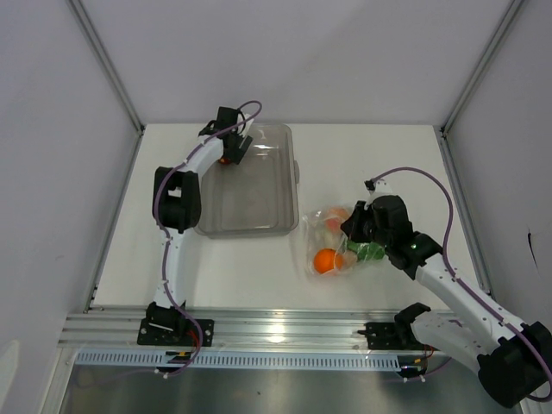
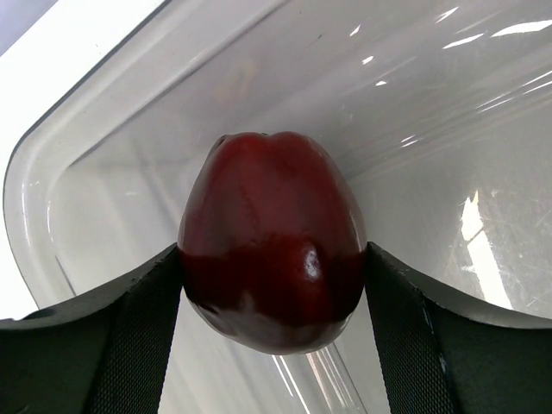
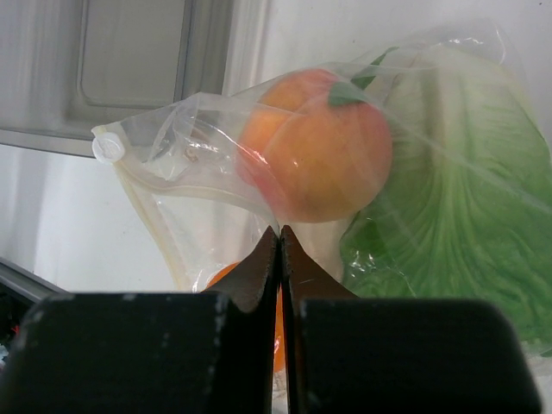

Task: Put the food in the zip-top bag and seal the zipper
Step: Pick up the fake fruit from the bin.

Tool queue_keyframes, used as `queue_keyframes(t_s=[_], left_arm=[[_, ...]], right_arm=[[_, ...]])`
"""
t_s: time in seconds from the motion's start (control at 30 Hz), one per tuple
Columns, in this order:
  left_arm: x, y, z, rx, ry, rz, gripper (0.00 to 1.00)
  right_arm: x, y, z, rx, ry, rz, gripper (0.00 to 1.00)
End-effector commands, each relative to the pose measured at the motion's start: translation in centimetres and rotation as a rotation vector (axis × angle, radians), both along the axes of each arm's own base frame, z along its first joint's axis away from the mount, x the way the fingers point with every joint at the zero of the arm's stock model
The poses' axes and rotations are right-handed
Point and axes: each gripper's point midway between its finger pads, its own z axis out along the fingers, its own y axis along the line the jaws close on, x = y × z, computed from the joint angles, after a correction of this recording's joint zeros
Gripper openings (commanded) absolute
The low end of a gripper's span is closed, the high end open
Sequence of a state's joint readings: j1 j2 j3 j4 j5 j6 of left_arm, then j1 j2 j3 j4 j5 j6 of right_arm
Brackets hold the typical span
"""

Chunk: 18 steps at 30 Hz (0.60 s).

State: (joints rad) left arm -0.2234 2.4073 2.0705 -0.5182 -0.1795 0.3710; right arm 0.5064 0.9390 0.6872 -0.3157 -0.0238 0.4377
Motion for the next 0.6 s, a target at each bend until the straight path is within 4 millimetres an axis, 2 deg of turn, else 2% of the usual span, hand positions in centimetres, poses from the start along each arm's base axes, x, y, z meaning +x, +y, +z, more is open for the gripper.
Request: queue_keyframes(t_s=[0.0, 0.03, 0.1, 0.13, 0.17, 0.2, 0.27, 0.3, 0.37, 0.4, 0.43, 0.5, 0.53, 0.57], left_arm=[[1.0, -0.9, 3.3, -0.043, -0.076, 0.011, 0.50], [0.4, -0.8, 2.7, -0.054, -0.061, 0.026, 0.46], [0.0, -0.9, 4.7, -0.085, -0.087, 0.049, 0.35], [-0.9, -0.9, 4.2, -0.108, -0.067, 0.072, 0.32], [-1.3, -1.1, 6.5, -0.137, -0.098, 0.079, 0.23], [-1.6, -1.6, 7.5, -0.171, -0.111, 0.074, 0.21], [-3.5, -2.4, 7.9, -0.213, -0.098, 0.085, 0.17], [-4.4, -2.7, 10.3, -0.233, -0.130, 0.081, 0.09], [-5.7, -4.0, 12.5, -0.289, -0.152, 0.071, 0.01], [-7.0, -4.5, 12.3, -0.305, -0.131, 0.063, 0.01], [-8.1, -5.9, 15.3, -0.361, -0.164, 0.031, 0.01], [-10.2, -7.1, 15.8, -0.407, -0.128, 0.010, 0.01], [-11.8, -9.0, 17.8, -0.480, -0.125, -0.043, 0.01], [-13.2, -9.7, 18.0, -0.517, -0.097, -0.045, 0.01]], right_arm=[[0.8, -0.1, 1.2, 0.025, -0.044, -0.025, 0.00], [0.8, -0.1, 1.2, 0.024, -0.041, -0.026, 0.00], [0.7, -0.1, 1.7, 0.019, -0.037, -0.025, 0.00], [0.8, -0.1, 1.9, 0.019, -0.033, -0.025, 0.00], [0.7, -0.1, 2.0, 0.013, -0.026, -0.025, 0.00], [0.9, 0.0, 2.9, 0.020, -0.038, -0.025, 0.00], [0.8, -0.2, 3.2, 0.009, -0.025, -0.026, 0.00], [1.0, -0.1, 4.2, 0.013, -0.036, -0.029, 0.00], [0.9, -0.2, 4.1, -0.002, -0.005, -0.032, 0.00], [0.8, -0.2, 4.2, -0.003, 0.002, -0.034, 0.00], [1.1, -0.2, 5.0, 0.005, -0.006, -0.046, 0.00], [1.1, -0.4, 5.4, 0.003, -0.003, -0.065, 0.00], [1.3, -0.4, 5.9, 0.015, -0.002, -0.075, 0.00], [1.1, -0.5, 5.8, 0.010, 0.018, -0.083, 0.00]])
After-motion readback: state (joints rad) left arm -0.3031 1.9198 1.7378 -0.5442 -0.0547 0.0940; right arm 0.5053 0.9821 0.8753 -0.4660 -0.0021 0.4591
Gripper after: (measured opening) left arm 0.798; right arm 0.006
